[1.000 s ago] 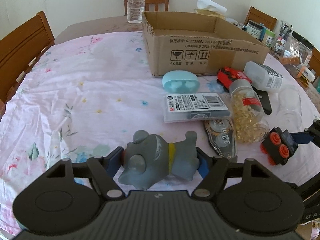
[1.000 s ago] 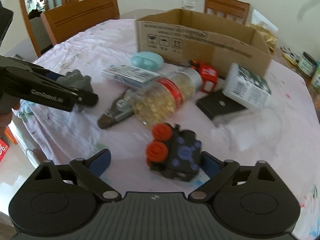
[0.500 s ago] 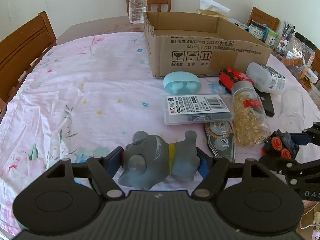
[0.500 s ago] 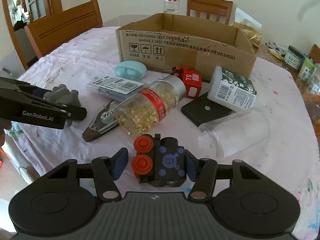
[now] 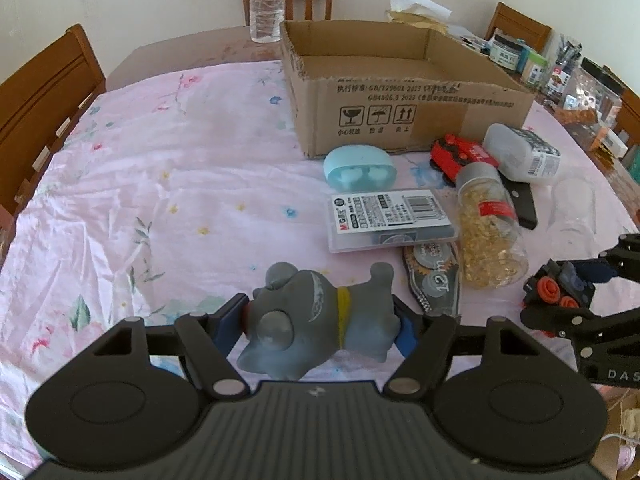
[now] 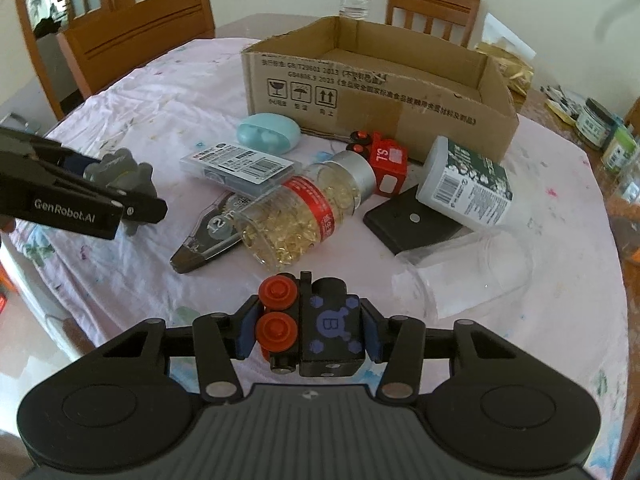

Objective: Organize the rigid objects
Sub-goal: 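Carry both toys over the cardboard box and open the left tool to drop the grey toy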

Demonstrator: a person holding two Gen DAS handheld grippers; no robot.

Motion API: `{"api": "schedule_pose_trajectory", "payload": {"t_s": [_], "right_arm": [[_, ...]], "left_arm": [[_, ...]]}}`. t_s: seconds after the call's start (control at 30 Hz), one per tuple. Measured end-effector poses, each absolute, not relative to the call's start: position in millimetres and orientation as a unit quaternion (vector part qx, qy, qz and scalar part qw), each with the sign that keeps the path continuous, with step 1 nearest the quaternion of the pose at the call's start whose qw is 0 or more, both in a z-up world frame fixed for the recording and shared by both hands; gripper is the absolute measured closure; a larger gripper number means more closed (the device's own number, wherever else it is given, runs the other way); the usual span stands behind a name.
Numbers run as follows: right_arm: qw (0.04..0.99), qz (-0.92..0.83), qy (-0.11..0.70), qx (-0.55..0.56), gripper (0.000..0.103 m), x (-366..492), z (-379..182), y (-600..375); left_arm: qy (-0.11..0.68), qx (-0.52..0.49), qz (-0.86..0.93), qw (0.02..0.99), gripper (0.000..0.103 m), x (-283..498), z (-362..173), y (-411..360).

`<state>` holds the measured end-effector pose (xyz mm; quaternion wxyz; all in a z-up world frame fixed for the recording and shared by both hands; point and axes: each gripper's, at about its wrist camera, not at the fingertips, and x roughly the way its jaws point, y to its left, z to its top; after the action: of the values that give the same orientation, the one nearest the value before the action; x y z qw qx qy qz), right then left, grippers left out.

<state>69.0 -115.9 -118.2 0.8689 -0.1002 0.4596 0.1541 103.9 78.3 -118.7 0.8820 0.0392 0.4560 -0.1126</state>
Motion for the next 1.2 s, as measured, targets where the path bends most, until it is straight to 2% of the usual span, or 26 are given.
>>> {"api": "schedule_pose_trajectory", "payload": {"t_s": [0.37, 0.73, 1.2], "right_arm": [[0.872, 0.182, 0.439, -0.112, 0.047, 82.6, -62.8, -132.2], [0.888, 0.184, 0.402, -0.125, 0.047, 137.5, -15.0, -142.7], [0.898, 0.137, 0.400, -0.118, 0.047, 210.0, -1.0, -142.2]], "left_arm": [[0.458, 0.073, -0.164, 0.871, 0.031, 117.3, -67.8, 65.7], [0.399, 0.108, -0.208, 0.886, 0.031, 187.1, -18.6, 40.7], [0.369, 0.139, -0.230, 0.890, 0.031, 307.9, -29.9, 12.6]]}}
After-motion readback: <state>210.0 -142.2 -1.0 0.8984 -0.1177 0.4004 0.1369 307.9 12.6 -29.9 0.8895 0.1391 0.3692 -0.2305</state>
